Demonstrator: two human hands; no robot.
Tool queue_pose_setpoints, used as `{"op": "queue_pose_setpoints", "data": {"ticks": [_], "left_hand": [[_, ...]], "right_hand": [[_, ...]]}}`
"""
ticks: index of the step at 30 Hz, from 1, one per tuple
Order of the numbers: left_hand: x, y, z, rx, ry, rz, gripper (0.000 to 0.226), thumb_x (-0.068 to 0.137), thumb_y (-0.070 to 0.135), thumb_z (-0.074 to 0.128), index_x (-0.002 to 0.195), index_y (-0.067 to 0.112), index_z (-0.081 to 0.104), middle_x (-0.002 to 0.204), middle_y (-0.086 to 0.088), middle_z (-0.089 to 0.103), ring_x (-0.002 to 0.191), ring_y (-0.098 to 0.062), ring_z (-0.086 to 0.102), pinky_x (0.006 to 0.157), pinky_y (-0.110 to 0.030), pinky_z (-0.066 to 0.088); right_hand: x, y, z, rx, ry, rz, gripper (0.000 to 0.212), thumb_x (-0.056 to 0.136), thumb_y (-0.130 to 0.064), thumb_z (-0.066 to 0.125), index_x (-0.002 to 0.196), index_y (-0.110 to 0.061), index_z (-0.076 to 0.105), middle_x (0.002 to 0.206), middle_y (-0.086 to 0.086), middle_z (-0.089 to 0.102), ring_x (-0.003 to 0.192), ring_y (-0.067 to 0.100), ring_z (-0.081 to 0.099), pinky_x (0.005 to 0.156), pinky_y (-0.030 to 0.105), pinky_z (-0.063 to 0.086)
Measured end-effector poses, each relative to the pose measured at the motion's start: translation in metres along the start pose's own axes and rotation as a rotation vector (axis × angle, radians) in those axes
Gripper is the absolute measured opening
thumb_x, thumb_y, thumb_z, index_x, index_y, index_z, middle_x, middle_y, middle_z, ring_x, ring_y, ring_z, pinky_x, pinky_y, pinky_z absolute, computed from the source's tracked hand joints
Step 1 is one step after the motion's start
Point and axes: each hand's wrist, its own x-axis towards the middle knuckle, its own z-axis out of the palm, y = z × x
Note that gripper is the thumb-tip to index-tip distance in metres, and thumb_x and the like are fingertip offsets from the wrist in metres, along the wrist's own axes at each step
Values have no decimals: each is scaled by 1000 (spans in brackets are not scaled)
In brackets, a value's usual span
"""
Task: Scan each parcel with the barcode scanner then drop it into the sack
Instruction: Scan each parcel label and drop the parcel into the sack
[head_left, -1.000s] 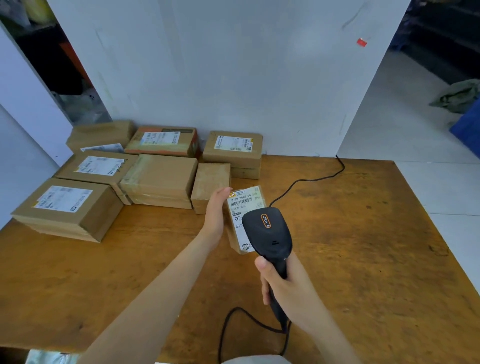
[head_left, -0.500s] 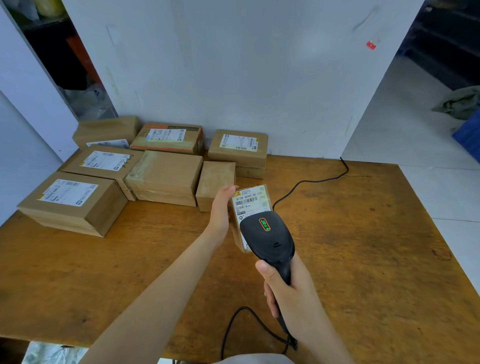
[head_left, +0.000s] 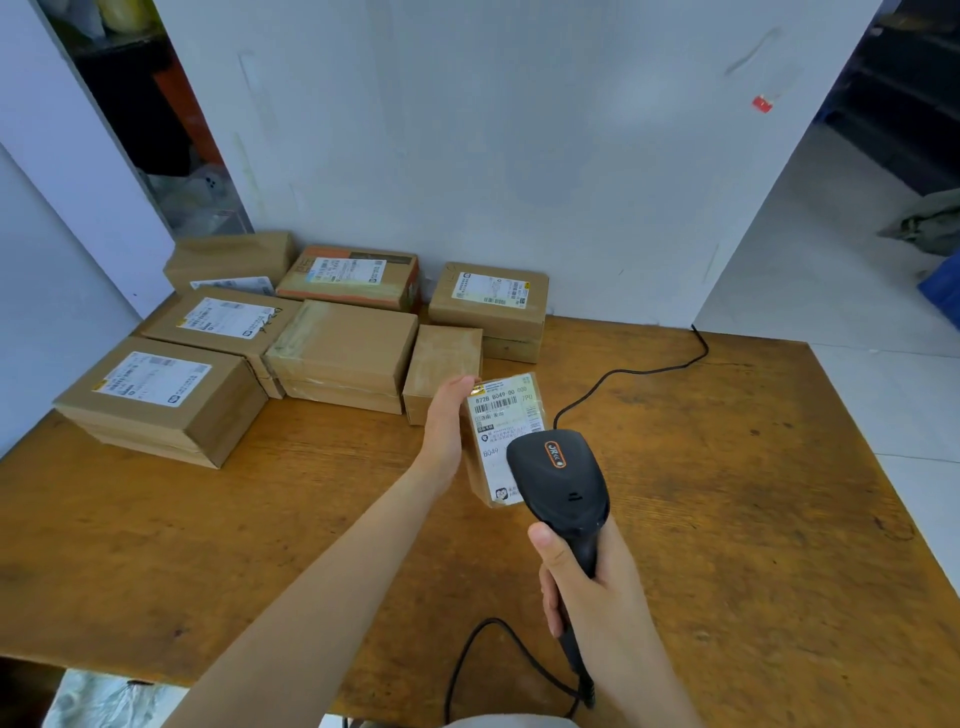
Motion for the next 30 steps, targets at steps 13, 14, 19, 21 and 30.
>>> {"op": "queue_pose_setpoints", "data": {"ticks": [13, 14, 19, 21, 30], "left_hand": [[-23, 0, -78, -56, 228, -138, 48, 98, 47, 37, 98, 4, 58, 99, -20, 65, 88, -26, 63, 81, -35, 46], [-24, -1, -81, -62, 235, -152, 43, 98, 47, 37, 95, 9, 57, 93, -15, 65, 83, -23, 62, 75, -32, 45], [-29, -8, -91, -86, 269, -178, 49, 96, 53, 36, 83, 15, 65, 73, 4, 74, 70, -11, 70, 67, -28, 41], [-31, -11, -94, -90, 282, -187, 50, 97, 54, 34, 78, 21, 67, 68, 7, 74, 60, -3, 70, 66, -28, 40], [-42, -18, -121, -204, 433, -261, 57, 96, 61, 27, 89, 18, 64, 57, 10, 68, 55, -6, 65, 81, -31, 37]], "right_hand": [[89, 90, -10, -1089, 188, 248, 56, 94, -57, 37, 126, -11, 37, 67, 0, 53, 53, 22, 51, 46, 27, 40], [95, 94, -8, -1123, 189, 262, 56, 94, -57, 37, 126, -11, 38, 67, 0, 52, 52, 22, 51, 46, 27, 41], [111, 110, 4, -1227, 230, 187, 50, 93, -57, 39, 118, -14, 40, 86, 1, 66, 73, 24, 65, 73, 35, 48], [114, 116, 9, -1272, 232, 147, 54, 91, -57, 42, 126, -16, 39, 99, 1, 67, 92, 23, 64, 82, 38, 45], [99, 96, 46, -1253, 245, 187, 70, 85, -41, 62, 142, -14, 32, 131, 18, 43, 118, 37, 39, 93, 50, 38]]}}
